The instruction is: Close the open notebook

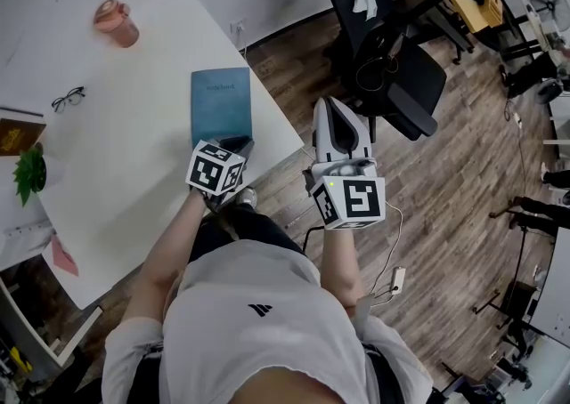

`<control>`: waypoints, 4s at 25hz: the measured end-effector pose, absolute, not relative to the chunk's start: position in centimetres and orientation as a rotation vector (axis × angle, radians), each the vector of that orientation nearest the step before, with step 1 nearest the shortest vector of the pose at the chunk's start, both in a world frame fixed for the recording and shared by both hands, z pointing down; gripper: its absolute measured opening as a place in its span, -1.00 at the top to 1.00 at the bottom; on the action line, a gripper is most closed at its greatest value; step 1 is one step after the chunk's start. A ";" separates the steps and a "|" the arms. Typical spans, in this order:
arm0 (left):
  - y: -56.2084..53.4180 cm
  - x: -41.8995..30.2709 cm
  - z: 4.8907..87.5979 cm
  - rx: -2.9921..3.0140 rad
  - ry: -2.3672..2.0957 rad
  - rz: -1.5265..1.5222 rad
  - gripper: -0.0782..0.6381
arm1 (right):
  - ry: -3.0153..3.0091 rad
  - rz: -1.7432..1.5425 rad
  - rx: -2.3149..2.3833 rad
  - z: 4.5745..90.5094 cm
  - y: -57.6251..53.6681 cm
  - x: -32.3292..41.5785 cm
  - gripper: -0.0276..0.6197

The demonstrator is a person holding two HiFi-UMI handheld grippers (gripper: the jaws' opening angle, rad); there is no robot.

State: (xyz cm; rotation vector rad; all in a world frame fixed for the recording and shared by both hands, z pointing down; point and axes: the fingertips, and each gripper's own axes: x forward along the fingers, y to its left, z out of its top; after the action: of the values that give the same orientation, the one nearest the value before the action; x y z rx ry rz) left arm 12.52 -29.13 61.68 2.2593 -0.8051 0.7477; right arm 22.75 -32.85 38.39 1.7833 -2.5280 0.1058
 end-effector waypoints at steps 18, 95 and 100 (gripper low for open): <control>-28.8 13.2 62.1 2.264 -0.841 0.839 0.73 | -2.525 0.101 1.794 38.3 -32.8 22.7 0.93; -18.5 -4.9 37.5 2.704 -1.285 0.089 0.76 | -2.439 -0.122 1.934 31.4 -14.9 12.4 0.93; -17.1 -6.9 34.8 2.731 -1.355 0.015 0.76 | -2.440 -0.149 1.938 30.7 -13.4 11.5 0.93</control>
State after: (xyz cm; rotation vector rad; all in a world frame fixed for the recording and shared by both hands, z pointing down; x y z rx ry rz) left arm -6.92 -17.09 34.78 2.7310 -1.3553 0.0154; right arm 11.50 -13.42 30.73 1.9384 -2.4401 -0.1489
